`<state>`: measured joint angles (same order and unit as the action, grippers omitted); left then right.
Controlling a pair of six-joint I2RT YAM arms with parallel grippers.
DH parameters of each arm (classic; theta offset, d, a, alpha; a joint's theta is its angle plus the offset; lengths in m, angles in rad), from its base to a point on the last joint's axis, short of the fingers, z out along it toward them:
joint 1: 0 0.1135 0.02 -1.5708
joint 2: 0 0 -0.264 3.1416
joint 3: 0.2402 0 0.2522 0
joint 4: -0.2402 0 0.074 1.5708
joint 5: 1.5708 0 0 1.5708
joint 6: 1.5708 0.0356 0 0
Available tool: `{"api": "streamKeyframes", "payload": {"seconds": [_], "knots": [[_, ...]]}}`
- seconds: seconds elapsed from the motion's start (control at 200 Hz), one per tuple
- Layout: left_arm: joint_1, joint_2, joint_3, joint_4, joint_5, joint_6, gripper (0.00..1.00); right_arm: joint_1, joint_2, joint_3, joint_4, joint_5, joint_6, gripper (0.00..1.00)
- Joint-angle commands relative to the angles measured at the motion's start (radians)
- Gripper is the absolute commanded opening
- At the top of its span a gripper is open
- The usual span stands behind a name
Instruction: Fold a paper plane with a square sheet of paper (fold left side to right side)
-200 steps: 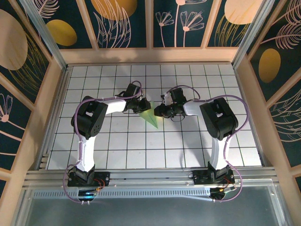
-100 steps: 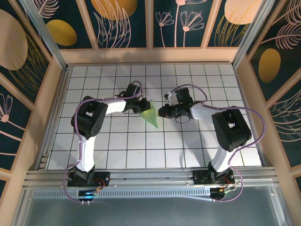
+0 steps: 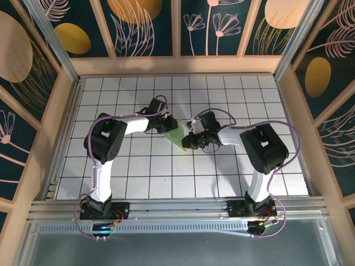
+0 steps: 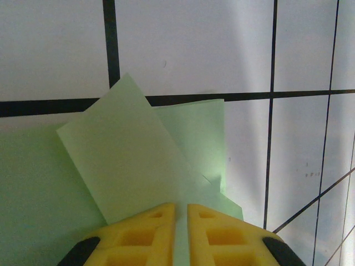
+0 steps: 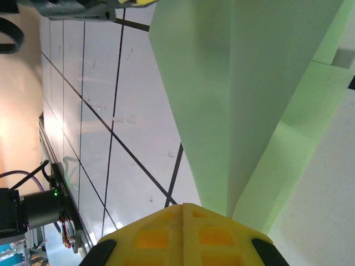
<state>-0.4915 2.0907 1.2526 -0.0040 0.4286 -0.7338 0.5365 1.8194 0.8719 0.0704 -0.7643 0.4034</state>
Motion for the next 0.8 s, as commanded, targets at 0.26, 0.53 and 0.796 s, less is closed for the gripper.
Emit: {"api": "streamKeyframes", "payload": {"seconds": [0.26, 0.53, 0.796], "knots": [[-0.005, 0.037, -0.018, -0.045, -0.048, 0.011, 0.15, 0.000, 0.036, -0.042, 0.042, -0.006, 0.015, 0.00], [-0.005, 0.037, -0.019, -0.046, -0.050, 0.012, 0.15, 0.000, 0.042, -0.049, 0.026, 0.008, 0.007, 0.00], [-0.005, 0.036, -0.020, -0.050, -0.055, 0.013, 0.15, 0.000, 0.034, -0.050, 0.001, 0.031, -0.006, 0.00]]}}
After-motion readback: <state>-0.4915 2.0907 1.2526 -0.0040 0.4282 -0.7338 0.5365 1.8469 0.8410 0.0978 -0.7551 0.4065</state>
